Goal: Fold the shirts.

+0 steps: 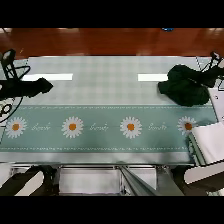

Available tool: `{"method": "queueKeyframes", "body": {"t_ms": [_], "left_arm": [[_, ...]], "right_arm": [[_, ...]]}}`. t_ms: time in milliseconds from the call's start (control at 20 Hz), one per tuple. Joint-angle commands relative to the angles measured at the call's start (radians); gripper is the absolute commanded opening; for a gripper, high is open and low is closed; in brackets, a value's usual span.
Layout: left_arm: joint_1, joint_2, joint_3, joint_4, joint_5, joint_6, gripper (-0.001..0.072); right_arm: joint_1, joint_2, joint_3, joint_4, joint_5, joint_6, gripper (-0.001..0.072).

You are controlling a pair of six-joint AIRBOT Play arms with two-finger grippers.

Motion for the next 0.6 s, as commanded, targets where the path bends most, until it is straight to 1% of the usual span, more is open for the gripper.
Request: {"method": "queueKeyframes", "body": {"t_ms": [0,150,250,400,550], "left_arm": [[0.045,0.053,0.045,0.001,0.027,0.001,0.0505],[0.09,0.155,0.047,0.001,0.034,0.0,0.0505],[0.093,0.224,0.032,0.001,0.034,0.002,0.0505],[0.092,0.32,-0.009,0.0,0.031,0.011,0.0505],[0.092,0.395,-0.043,0.0,-0.025,0.011,0.0505]], "right_arm": [[0.0,0.147,0.002,0.036,0.019,-0.076,0.002],[0.014,0.333,0.002,0.05,-0.005,-0.08,0.0019],[0.043,0.443,0.024,0.051,-0.009,-0.081,0.0019],[0.113,0.552,0.101,0.051,-0.013,-0.081,0.0019],[0.188,0.611,0.228,0.051,-0.014,-0.08,0.0019]]}}
